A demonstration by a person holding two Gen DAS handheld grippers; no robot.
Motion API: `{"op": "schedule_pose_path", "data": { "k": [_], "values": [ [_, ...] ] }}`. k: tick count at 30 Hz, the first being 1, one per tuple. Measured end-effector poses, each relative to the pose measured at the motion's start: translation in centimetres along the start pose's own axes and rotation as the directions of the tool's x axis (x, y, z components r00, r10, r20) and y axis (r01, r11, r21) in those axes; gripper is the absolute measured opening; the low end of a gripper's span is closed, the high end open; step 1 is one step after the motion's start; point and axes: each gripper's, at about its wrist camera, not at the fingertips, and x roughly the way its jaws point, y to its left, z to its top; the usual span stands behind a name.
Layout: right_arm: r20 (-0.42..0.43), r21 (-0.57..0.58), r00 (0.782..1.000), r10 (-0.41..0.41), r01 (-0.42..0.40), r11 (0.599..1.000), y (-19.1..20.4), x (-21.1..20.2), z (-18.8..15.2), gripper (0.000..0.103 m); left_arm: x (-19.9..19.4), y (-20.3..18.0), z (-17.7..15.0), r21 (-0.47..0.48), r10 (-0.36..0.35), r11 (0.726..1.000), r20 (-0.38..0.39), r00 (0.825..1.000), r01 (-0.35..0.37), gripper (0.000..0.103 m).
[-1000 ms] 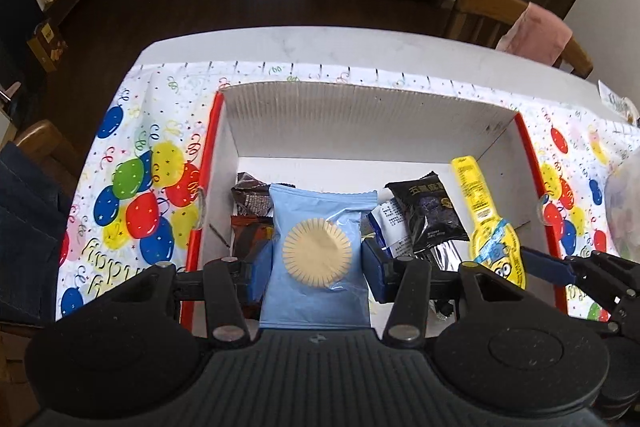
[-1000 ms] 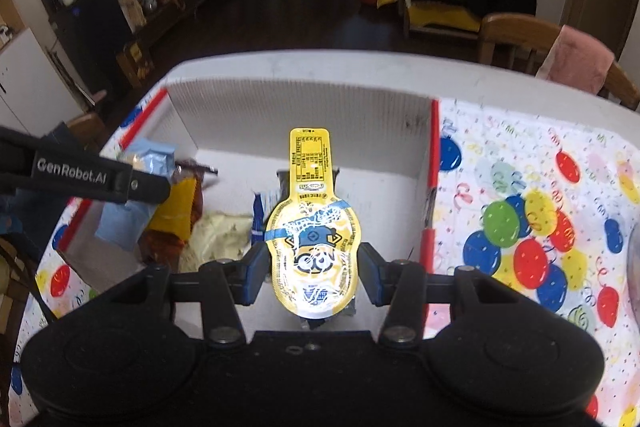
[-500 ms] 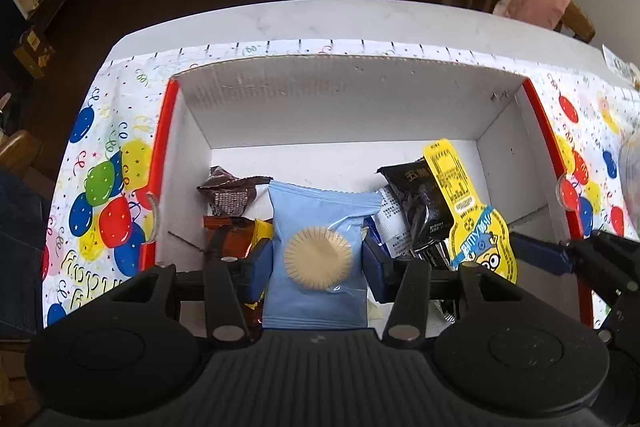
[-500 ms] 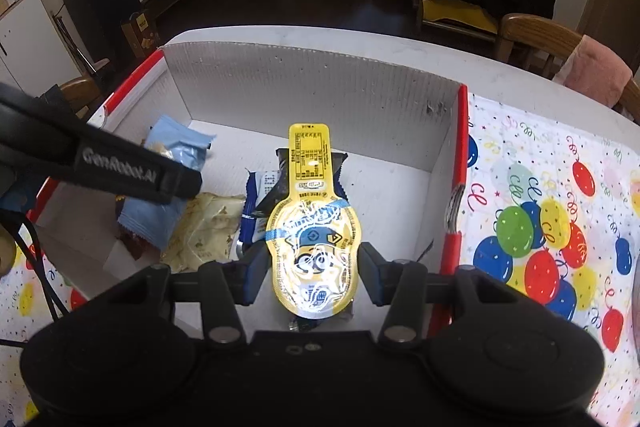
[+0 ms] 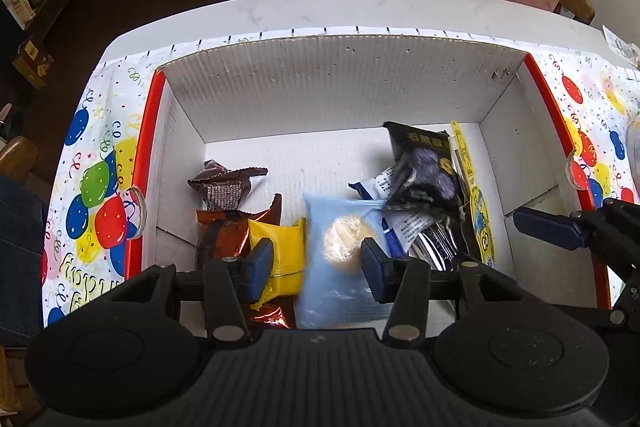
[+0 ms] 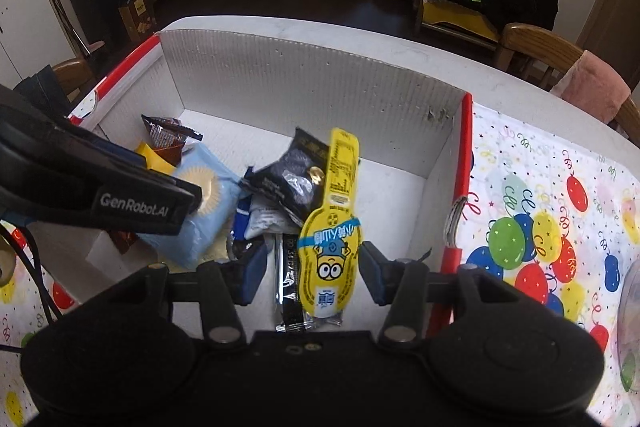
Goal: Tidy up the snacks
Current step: 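Lower both snacks into the red box and open both tools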
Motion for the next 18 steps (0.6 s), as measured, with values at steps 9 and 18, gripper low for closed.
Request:
{"op": "schedule_pose_path", "data": {
  "k": [9,18],
  "values": [
    [0.031,0.072,0.999,0.018,-0.021,0.997,-1.2,-2.2,-0.6,0.053,-1.9,0.6,-1.1,-0.012,-0.033,0.999,0.046,0.998,0.033,0.058],
    [0.095,0.130,0.994,0.045,-0.057,0.990,-0.7,-5.8,-1.9,0.064,-5.4,1.3,-3.3,-0.004,-0.059,0.998,0.107,0.993,0.060,0.059]
  ]
}}
